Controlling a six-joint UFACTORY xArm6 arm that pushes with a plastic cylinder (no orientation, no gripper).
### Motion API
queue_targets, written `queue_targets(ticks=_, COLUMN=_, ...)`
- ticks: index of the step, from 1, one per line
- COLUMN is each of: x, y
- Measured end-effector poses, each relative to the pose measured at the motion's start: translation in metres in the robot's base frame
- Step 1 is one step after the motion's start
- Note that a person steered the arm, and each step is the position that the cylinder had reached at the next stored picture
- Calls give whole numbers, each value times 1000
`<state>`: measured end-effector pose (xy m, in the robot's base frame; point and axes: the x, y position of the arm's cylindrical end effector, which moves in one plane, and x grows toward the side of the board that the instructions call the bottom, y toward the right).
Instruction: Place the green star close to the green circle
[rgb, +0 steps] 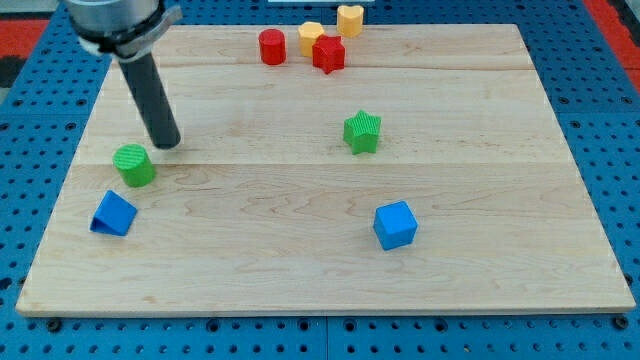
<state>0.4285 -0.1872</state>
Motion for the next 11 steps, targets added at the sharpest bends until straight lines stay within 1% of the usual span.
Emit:
queue_targets(ticks=1, x=29, y=-36)
queue_targets(ticks=2, x=2, y=12)
queue_targets(ticks=4, x=0, y=248)
queue_targets(ticks=5, x=-23, y=318)
queue_targets(ticks=6, x=-60, y=315)
queue_targets(ticks=7, x=0, y=225)
queue_targets(ticks=8, x=53, y=120)
queue_targets(ticks=9, x=45, y=130)
queue_targets(ticks=10, x=45, y=197)
queue_targets(ticks=11, x=-10, y=199)
